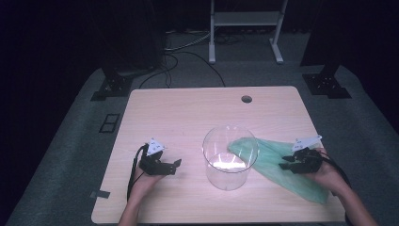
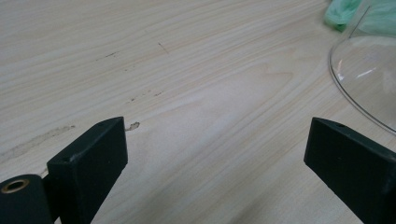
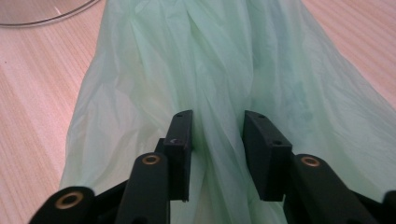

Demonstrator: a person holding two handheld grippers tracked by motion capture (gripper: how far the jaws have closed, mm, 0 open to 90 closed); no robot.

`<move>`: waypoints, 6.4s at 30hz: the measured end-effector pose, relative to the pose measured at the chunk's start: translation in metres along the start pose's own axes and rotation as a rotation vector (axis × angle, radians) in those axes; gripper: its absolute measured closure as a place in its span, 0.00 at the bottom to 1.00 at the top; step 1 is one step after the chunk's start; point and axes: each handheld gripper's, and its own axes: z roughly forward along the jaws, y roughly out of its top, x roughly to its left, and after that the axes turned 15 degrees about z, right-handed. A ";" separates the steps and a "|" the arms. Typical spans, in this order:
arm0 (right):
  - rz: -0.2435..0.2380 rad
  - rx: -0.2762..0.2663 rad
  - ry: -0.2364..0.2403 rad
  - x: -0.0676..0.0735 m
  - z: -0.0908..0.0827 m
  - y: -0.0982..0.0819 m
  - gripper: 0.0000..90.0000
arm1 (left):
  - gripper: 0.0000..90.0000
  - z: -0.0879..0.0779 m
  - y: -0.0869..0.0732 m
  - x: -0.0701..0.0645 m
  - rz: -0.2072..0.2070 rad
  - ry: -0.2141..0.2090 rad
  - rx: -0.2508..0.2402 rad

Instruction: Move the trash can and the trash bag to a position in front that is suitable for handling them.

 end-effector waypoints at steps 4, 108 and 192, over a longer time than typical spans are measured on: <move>-0.011 0.014 0.002 0.003 0.000 0.001 0.82 | 0.05 -0.001 -0.001 0.001 -0.003 0.006 0.002; -0.313 -0.216 0.153 0.101 -0.251 0.150 1.00 | 0.05 0.000 -0.003 0.001 0.000 -0.010 0.004; -0.356 0.033 0.254 0.121 -0.099 0.158 0.55 | 0.05 0.000 0.013 -0.005 0.076 -0.122 -0.011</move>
